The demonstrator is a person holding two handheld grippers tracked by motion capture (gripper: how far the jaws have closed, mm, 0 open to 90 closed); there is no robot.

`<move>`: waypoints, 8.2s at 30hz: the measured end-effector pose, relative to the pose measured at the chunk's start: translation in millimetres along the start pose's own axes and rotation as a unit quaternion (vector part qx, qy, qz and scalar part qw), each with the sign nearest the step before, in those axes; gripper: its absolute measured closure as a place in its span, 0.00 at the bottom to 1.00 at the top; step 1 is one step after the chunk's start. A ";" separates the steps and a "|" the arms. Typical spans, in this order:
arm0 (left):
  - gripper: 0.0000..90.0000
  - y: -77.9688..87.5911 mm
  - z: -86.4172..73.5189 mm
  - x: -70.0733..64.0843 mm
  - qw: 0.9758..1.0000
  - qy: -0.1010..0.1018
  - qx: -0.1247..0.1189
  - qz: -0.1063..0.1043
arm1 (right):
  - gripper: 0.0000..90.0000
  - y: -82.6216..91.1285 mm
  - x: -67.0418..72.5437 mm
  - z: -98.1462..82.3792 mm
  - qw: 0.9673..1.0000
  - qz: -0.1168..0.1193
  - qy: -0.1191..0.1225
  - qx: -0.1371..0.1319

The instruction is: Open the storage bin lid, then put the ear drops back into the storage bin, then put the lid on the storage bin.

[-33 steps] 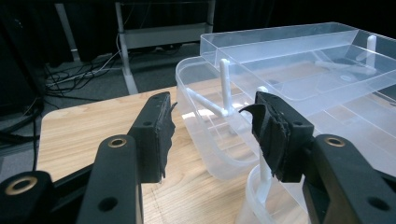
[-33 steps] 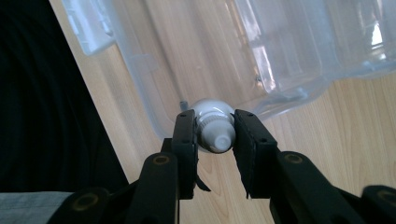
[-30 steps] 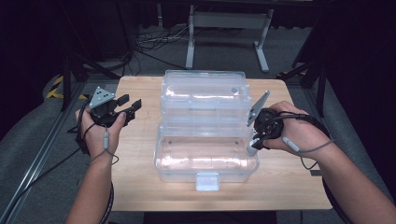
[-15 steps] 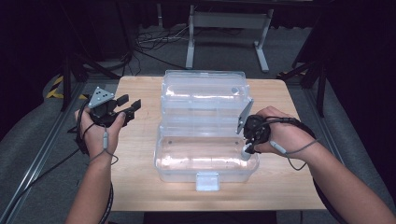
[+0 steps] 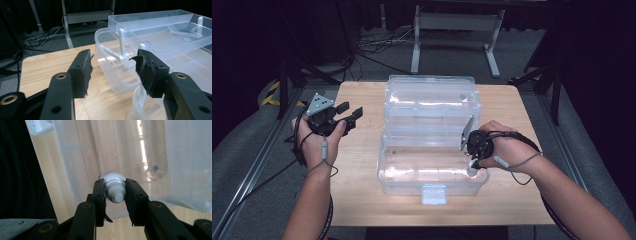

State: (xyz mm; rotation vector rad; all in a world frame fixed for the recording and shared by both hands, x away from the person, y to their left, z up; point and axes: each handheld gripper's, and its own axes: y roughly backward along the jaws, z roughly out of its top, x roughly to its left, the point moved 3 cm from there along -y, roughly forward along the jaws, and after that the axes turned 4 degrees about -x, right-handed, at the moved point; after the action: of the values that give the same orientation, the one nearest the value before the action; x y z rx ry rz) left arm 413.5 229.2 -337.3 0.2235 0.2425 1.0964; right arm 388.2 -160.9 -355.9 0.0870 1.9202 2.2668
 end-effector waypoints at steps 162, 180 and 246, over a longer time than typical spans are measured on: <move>0.51 -71.7 60.2 -68.3 0.961 -0.104 0.059 -0.248 | 0.91 -64.8 46.8 7.2 0.997 0.046 0.018 -0.064; 0.52 -118.6 67.7 -81.8 0.950 -0.111 0.085 -0.279 | 0.91 -64.8 46.8 6.8 0.996 0.049 0.015 -0.067; 0.94 -143.8 35.9 -123.2 0.896 -0.223 0.166 -0.347 | 0.90 -65.7 46.0 4.0 0.995 0.054 0.012 -0.080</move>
State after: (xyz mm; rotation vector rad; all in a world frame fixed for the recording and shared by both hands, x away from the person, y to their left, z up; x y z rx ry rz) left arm 492.6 53.5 -335.6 0.6322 0.0768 0.2659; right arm 349.5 -139.1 -422.7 0.1471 1.7772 2.4922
